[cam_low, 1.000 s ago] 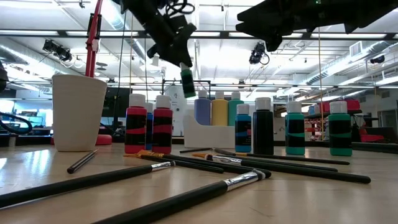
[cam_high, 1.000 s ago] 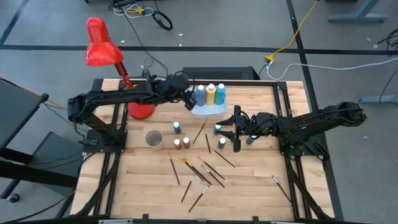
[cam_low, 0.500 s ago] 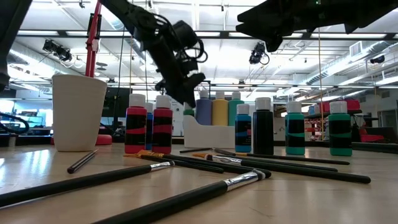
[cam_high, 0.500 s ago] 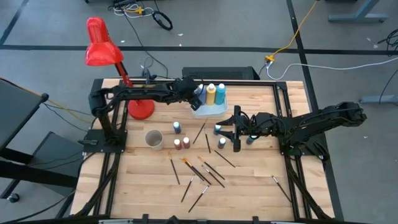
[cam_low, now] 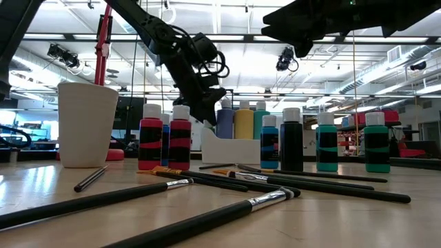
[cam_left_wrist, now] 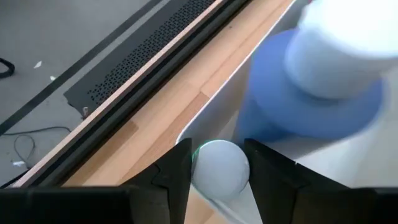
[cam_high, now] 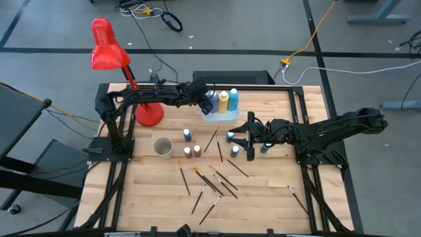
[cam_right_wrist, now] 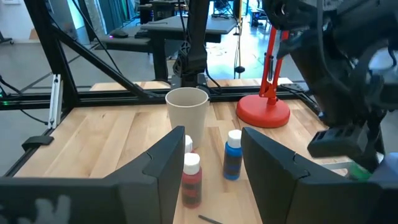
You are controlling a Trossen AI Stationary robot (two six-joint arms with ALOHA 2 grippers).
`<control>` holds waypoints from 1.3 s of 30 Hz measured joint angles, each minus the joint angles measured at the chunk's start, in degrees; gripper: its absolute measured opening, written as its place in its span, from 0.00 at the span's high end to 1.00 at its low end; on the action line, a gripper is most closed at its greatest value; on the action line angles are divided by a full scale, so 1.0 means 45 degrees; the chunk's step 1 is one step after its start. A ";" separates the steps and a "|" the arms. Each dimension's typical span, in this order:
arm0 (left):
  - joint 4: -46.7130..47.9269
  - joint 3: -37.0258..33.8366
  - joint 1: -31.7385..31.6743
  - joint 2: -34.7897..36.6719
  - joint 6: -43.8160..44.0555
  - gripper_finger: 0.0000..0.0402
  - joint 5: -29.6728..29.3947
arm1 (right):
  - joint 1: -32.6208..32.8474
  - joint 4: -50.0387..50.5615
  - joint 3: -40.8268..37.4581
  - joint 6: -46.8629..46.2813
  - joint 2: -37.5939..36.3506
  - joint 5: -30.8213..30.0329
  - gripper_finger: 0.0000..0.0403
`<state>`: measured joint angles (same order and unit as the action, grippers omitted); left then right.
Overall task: Pick & Place Paint Supplies
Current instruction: Put the small green paint bottle into the white bin, then adjust the paint bottles in the white bin
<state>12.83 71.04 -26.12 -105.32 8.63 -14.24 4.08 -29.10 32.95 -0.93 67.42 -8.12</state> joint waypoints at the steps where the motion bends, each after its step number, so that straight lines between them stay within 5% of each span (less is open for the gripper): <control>1: 0.0079 -0.0025 -0.0035 -0.0034 -0.0028 0.62 0.0138 | 0.0000 0.0004 0.0000 0.0000 0.0000 0.0000 0.59; 18: 0.0020 0.0274 -0.0163 -0.0535 -0.0913 0.57 0.0026 | -0.0003 -0.0001 0.0000 0.0000 0.0000 0.0004 0.59; 28: 0.4198 0.2263 0.0286 -0.0519 -0.0742 0.47 -0.0011 | 0.0000 0.0117 0.0000 0.0000 0.0000 0.0004 0.59; 39: 0.5438 0.4005 0.1987 -0.0490 -0.1280 0.58 0.0023 | 0.0000 0.0470 0.0000 0.0005 0.0000 -0.0297 0.59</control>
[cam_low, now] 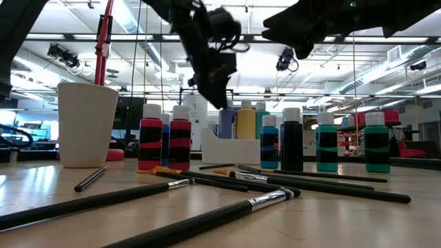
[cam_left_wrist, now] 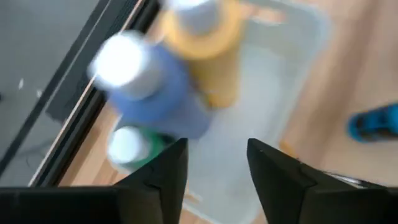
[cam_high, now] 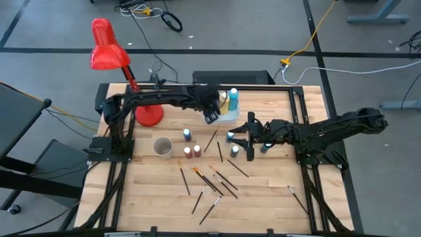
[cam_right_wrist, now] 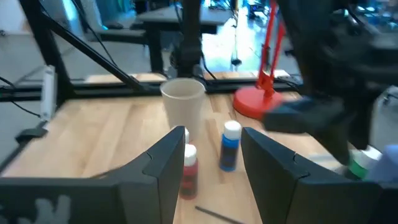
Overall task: Pick & Place Paint Supplies
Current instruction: Adjust the paint bottles in the white bin
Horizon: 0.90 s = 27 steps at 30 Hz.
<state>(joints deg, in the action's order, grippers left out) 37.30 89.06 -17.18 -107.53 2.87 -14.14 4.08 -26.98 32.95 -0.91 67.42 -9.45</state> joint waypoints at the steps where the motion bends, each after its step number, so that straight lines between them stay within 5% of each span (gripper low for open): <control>1: 0.0201 0.0185 0.0147 0.0000 -0.0151 0.61 0.0002 | 0.0000 0.0151 -0.0003 0.0003 0.0000 -0.0199 0.59; 8: 0.2372 0.1693 0.0839 0.0763 -0.0898 0.78 -0.0760 | -0.0010 0.1268 0.0000 0.0005 0.0000 -0.1229 0.68; 16: 0.3017 0.0959 0.1089 0.4536 -0.1245 0.89 -0.1291 | -0.0005 0.1396 0.0000 -0.0595 0.0000 -0.1782 0.97; 21: 0.1073 -0.1843 0.1397 0.7622 -0.1263 0.93 -0.1242 | -0.0005 0.1616 0.0000 -0.0704 0.0000 -0.1690 0.98; 27: -0.3717 -0.7600 0.2169 1.1261 -0.1100 0.98 -0.0188 | -0.0140 0.1510 0.0000 -0.0587 0.0005 -0.1690 0.99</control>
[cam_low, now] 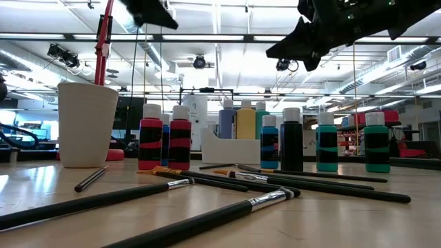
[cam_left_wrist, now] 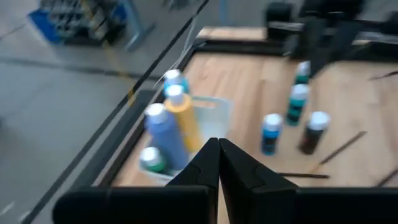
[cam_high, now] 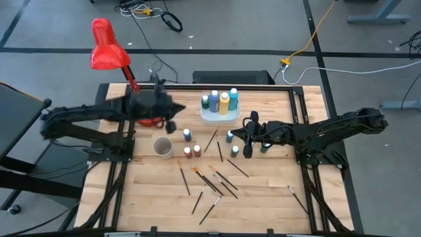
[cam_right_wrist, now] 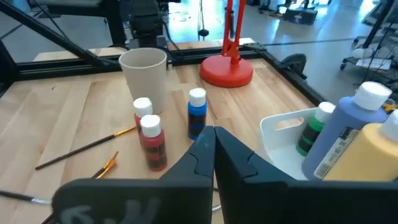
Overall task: Pick & Place Paint Supplies
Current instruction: Adjust the paint bottles in the white bin
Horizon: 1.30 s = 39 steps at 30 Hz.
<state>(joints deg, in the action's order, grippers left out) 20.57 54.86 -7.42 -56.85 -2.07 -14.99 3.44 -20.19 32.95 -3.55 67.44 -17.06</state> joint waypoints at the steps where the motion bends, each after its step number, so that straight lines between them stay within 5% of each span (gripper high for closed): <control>1: -0.0939 -0.0883 0.0146 0.0494 0.0067 0.98 0.0089 | -0.0115 -0.0014 0.0000 0.0153 0.0000 -0.0004 0.99; 6: -0.5952 -0.4382 0.0485 0.1847 0.0258 0.97 0.0283 | -0.1380 -0.0207 0.0000 0.0656 0.0331 -0.0616 1.00; 11: -0.8547 -0.5620 0.0466 0.1778 -0.0705 0.96 0.0460 | -0.3539 -0.1590 0.0093 0.1229 0.1699 0.1831 1.00; 20: -1.0283 -0.5617 0.0411 0.0897 -0.1931 0.98 -0.0449 | -0.5805 -0.0935 0.2818 0.1977 0.5472 0.4971 1.00; 28: -1.0709 -0.5617 -0.0135 0.0789 -0.2009 0.96 -0.0528 | -0.6886 0.0317 0.4221 0.2002 0.7205 0.4956 1.00; 39: -1.0800 -0.5617 -0.0516 0.0789 -0.1778 0.97 -0.0518 | -0.7364 0.0720 0.4211 0.2618 0.7344 0.4274 1.00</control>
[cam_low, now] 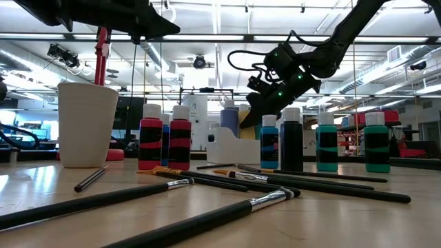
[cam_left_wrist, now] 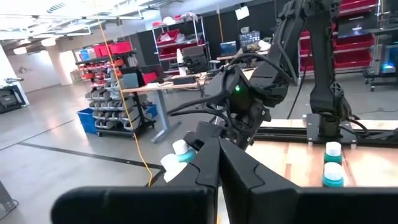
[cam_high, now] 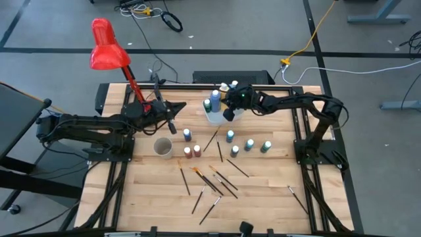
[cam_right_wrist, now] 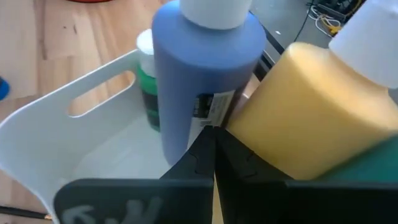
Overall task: Pick & Place Paint Supplies
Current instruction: Adjust the paint bottles in the white bin, then put the small blue paint bottle into the white bin
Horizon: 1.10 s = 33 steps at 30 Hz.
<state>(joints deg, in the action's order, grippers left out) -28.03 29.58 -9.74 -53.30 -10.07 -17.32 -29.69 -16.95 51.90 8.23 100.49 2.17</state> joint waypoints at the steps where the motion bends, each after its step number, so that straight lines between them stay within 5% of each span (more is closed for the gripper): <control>1: 0.0005 0.0000 0.0000 0.0000 -0.0003 0.96 0.0000 | 0.0009 0.0000 0.0000 0.0007 0.0000 0.0036 1.00; 12: 0.0068 0.0000 0.0000 -0.0005 0.0131 0.97 0.0005 | 0.0248 0.0187 -0.0034 0.0282 -0.0339 0.0986 1.00; 22: 0.0172 0.0000 0.0000 -0.0015 0.0745 0.97 0.0160 | 0.1331 0.2682 -0.0015 0.0278 -0.2820 0.1408 0.99; 33: 0.0165 0.0000 0.0000 -0.0015 0.1116 0.94 0.0180 | 0.3616 0.4765 -0.0015 0.0893 -0.3876 0.2081 0.72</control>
<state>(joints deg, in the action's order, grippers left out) -27.29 29.58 -9.74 -53.36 -5.05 -16.51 -13.42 4.49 51.83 12.25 83.04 11.54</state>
